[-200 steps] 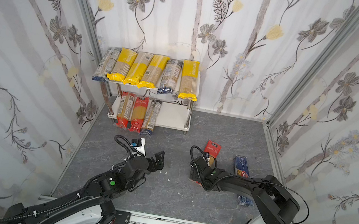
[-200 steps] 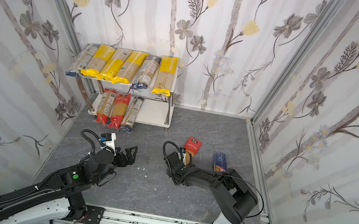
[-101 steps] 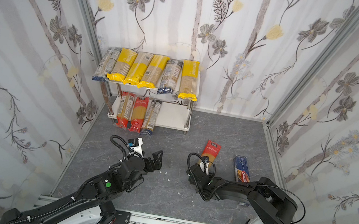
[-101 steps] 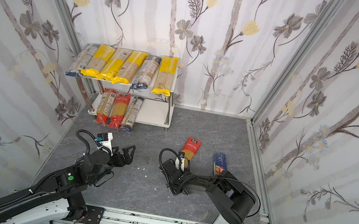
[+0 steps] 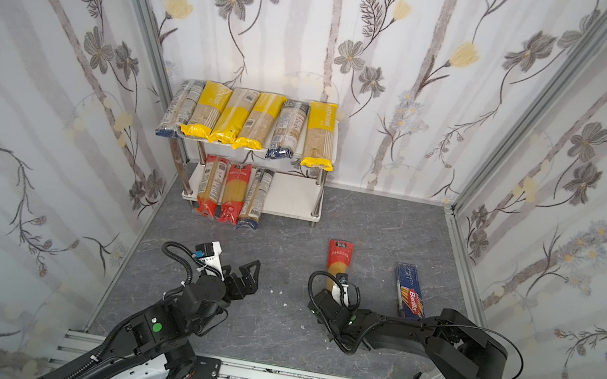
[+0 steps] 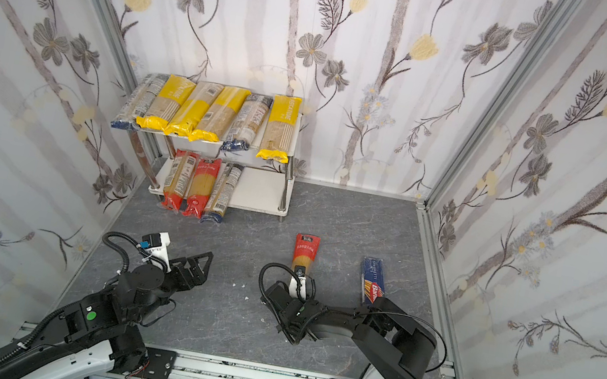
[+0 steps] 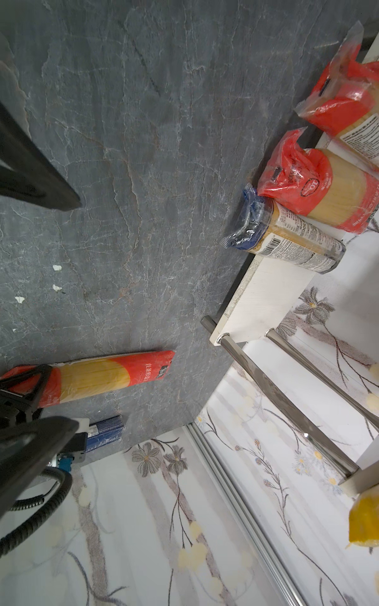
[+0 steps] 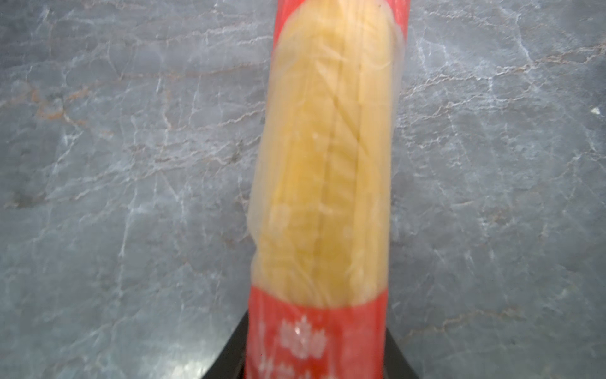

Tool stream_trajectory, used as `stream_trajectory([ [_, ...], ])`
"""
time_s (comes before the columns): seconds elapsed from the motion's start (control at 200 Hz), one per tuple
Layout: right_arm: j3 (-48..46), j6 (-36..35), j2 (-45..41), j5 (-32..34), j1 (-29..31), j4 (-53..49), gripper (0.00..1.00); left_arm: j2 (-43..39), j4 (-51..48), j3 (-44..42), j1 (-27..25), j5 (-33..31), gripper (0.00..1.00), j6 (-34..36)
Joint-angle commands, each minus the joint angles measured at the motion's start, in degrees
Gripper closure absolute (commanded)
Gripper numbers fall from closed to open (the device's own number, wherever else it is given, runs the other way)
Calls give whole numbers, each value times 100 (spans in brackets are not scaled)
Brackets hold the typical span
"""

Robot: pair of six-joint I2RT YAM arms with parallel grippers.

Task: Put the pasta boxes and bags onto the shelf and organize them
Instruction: 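Carry the red pack toward the lower shelf with the right gripper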

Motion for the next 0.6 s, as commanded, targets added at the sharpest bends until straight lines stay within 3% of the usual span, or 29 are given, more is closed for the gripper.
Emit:
stream_trajectory([
  [0.0, 78, -9, -107, -1411, 174, -1055, 73, -164, -342, 16, 10, 65, 0, -243],
  [0.13, 242, -122, -298, -1403, 241, -1065, 91, -256, -598, 170, 11, 0, 0, -227],
  [0.594, 1202, -459, -192, -1287, 238, -1201, 96, -561, -1085, 513, 3, -492, 0, -130],
])
